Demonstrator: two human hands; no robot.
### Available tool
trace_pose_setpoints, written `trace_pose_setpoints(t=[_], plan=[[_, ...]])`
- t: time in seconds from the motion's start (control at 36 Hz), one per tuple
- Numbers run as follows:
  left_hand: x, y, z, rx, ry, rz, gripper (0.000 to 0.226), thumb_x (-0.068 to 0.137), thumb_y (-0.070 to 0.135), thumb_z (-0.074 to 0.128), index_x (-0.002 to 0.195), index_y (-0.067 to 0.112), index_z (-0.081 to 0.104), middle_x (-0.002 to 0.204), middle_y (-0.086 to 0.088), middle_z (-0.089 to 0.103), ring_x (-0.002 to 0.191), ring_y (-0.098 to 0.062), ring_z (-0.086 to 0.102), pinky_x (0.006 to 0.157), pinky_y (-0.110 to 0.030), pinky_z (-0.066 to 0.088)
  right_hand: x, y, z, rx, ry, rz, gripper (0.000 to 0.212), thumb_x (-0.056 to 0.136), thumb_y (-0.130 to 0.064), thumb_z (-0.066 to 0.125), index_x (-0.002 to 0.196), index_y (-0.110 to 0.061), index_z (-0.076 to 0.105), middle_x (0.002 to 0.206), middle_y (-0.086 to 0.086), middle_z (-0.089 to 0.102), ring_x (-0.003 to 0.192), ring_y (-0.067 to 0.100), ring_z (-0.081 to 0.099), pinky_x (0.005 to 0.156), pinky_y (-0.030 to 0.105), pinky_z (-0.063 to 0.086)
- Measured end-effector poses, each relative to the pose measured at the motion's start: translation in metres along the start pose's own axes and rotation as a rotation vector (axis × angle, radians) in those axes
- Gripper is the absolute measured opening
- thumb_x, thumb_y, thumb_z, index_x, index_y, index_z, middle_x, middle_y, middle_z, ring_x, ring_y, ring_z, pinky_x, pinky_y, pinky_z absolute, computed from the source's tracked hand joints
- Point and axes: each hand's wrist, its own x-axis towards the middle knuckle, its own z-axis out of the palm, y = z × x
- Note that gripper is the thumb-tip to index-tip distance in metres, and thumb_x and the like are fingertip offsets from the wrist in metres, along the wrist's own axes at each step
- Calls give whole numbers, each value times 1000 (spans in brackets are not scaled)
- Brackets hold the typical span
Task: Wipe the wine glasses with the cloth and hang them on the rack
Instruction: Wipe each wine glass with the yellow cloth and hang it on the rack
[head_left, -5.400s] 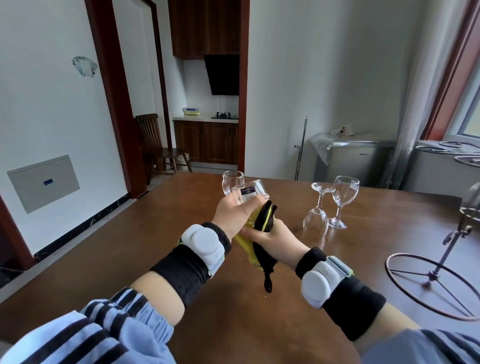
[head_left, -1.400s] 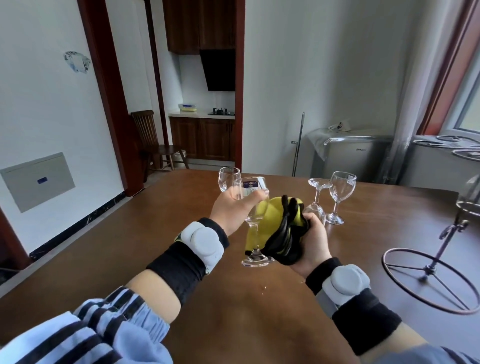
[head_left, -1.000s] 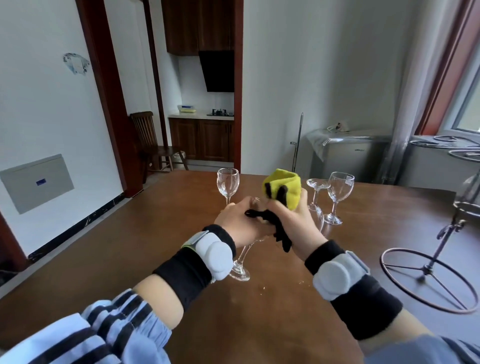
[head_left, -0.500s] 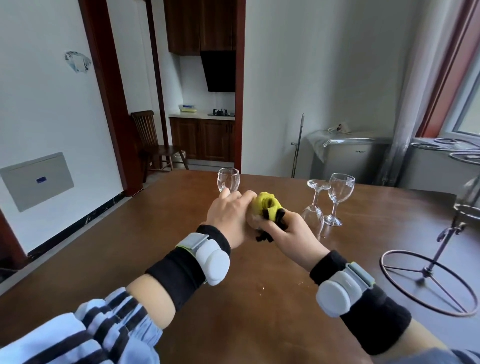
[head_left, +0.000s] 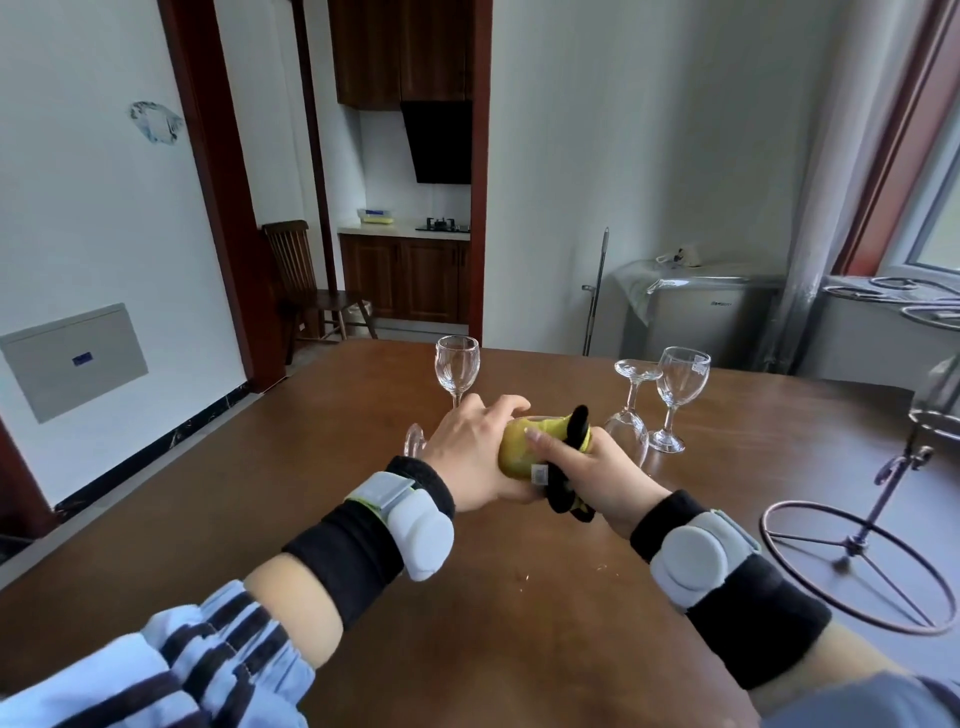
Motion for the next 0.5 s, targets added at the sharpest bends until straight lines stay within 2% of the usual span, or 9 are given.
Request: trace_pose_setpoints(t=[0.06,0.11,0.19,0.31,0.36,0.44,0.5], plan=[[-5,0,0,-7,34,2,87,62,60,78,134,28,40,105,5,49,99,-16,47,88,-27,40,1,-1,1,114,70,51,52,89,-49,64,101,1,69,64,21,53,53,33,46,46,34,33],[-8,1,0,37,64,31,80,70,61,72,133,22,41,113,2,55,105,-17,47,92,-29,37,4,-4,1,242,158,123,50,89,-46,66,104,1,69,72,23,54,52,31,47,52,39,37],[-10,0,6,171,153,108,69,79,67,55,126,16,48,110,-1,59,104,-21,51,93,-28,34,9,-7,-1,425,217,250,54,91,-43,65,113,6,63,77,18,57,54,28,53,49,32,44],[-2,-8,14,329,293,213,73,89,73,21,119,14,52,95,0,61,88,-25,55,94,-34,33,5,-15,-2,604,118,307,37,96,-39,57,99,-3,67,71,10,65,54,20,61,52,28,53],[-1,-12,12,344,297,240,72,91,72,15,120,15,48,95,-1,60,85,-25,54,88,-34,32,3,-16,-1,611,95,293,40,96,-40,56,103,-3,67,71,10,65,54,20,61,54,29,52],[0,-11,7,281,239,225,81,88,74,6,119,13,50,99,-1,60,87,-26,52,84,-35,29,2,-16,-1,575,92,256,56,94,-48,55,117,2,65,77,11,64,57,20,62,54,28,50],[1,-9,3,225,214,197,89,83,77,0,117,13,51,102,0,60,89,-24,49,84,-35,30,0,-20,0,556,55,225,61,93,-55,50,113,1,66,77,10,68,59,19,65,55,26,51]])
